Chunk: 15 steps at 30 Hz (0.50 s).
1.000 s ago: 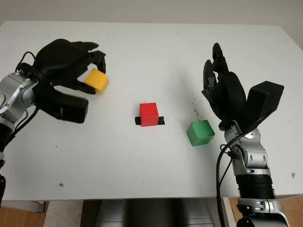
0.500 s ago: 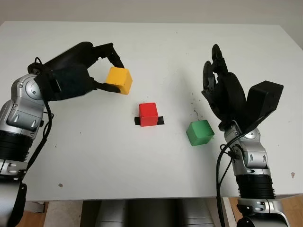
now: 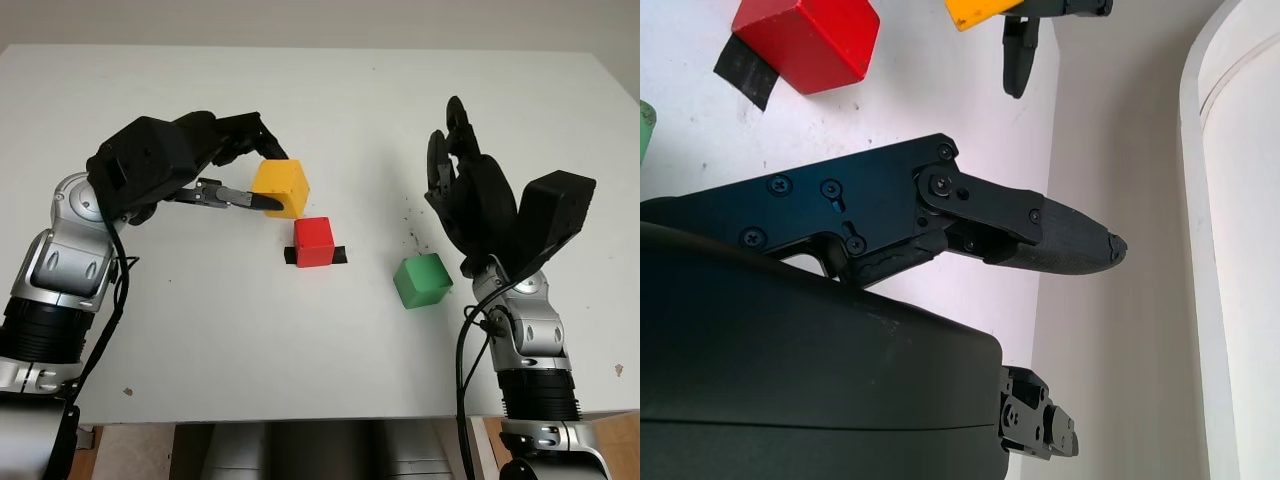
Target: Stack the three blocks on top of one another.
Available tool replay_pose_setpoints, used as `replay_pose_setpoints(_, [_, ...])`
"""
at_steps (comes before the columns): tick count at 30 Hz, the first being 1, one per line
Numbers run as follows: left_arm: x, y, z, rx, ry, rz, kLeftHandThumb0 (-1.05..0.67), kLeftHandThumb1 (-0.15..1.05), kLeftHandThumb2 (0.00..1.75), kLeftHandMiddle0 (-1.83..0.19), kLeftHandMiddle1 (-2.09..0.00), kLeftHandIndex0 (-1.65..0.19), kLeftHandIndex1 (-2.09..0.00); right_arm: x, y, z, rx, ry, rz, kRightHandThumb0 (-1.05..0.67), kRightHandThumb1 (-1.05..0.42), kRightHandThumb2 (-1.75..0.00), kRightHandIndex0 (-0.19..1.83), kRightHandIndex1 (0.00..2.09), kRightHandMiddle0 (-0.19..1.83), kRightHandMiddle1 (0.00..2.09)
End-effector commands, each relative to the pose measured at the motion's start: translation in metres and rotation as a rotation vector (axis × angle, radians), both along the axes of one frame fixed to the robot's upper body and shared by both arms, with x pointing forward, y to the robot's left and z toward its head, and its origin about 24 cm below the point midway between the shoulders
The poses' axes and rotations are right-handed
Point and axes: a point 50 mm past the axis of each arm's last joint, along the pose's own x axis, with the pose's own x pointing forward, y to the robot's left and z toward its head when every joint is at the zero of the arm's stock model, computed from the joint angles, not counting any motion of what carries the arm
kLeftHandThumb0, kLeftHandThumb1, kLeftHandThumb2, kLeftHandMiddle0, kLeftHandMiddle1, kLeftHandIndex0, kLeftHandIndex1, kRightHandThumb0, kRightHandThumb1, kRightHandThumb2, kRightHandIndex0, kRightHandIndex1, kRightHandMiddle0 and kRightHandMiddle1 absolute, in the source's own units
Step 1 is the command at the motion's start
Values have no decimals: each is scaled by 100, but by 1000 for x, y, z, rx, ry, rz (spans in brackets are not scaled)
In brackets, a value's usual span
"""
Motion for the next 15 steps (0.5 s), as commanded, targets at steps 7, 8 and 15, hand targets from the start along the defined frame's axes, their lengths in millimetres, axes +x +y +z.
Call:
replay_pose_setpoints(7, [-5, -26, 2, -79, 51, 38, -41, 100, 6, -21, -7, -26, -179, -3, 2, 5, -7, -31, -6, -63, -105, -68, -19, 0, -19, 0])
replay_pose_setpoints(8, [-5, -27, 1, -84, 58, 41, -41, 100, 6, -21, -6, -25, -179, -3, 1, 5, -4, -31, -7, -63, -105, -68, -19, 0, -19, 0])
replay_pose_setpoints(15, [-5, -32, -7, -125, 111, 95, -39, 102, 6, -18, -5, -22, -180, -4, 3, 3, 4, -33, -17, -62, -105, -68, -19, 0, -19, 0])
